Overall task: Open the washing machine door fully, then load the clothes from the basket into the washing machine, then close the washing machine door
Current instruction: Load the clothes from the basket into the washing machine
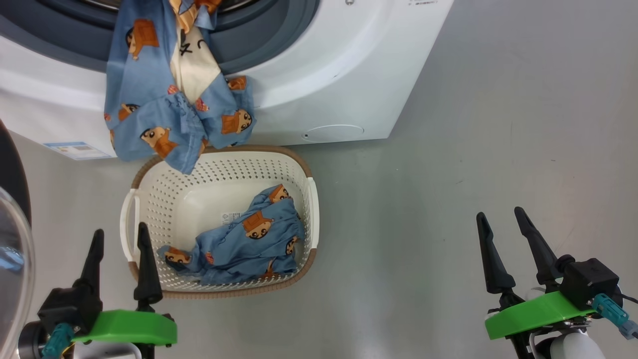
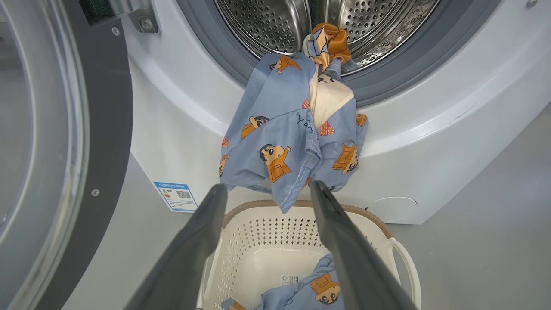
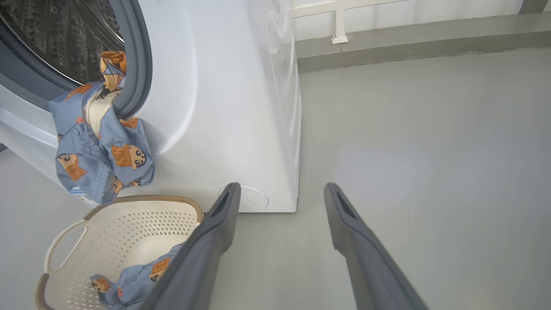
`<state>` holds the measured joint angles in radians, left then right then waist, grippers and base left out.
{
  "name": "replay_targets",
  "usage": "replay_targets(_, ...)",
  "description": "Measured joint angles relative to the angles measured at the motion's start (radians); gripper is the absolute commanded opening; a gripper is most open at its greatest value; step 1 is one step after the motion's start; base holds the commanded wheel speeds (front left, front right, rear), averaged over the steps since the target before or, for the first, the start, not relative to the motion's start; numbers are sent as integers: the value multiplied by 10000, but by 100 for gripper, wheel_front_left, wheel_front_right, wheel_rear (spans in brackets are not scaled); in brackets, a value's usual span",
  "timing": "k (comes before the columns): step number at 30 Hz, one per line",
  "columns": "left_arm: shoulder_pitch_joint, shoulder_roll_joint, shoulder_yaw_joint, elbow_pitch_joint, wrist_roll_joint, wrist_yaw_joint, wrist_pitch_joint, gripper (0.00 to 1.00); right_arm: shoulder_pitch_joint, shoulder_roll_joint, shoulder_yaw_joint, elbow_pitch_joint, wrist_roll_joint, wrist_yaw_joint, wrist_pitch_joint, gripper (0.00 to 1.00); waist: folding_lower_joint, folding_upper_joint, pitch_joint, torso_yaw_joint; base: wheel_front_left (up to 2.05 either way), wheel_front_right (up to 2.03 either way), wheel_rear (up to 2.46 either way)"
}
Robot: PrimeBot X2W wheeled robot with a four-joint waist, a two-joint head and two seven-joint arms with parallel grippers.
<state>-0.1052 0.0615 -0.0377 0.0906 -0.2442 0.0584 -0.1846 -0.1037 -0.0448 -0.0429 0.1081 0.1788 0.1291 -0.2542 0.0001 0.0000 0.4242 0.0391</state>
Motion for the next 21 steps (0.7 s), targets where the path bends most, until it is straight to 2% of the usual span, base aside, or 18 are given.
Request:
replay_targets(9,-152,81,-54,100,-54,88,0,100,-37,0,25,-6,54,0,0,100,0,0,189,-130,0,0,0)
replay_targets(17,-1463,151,-146,1103,-77,71,2,100,-310,-6,136,-77,88,0,0,100,-1,0,531,-356,0,0,0)
replay_targets(21,-2542,332,4,2169,-495,-263,-4,100,-437,-12,232,-119,128,0,0,100,0,0,826,-570,0,0,0)
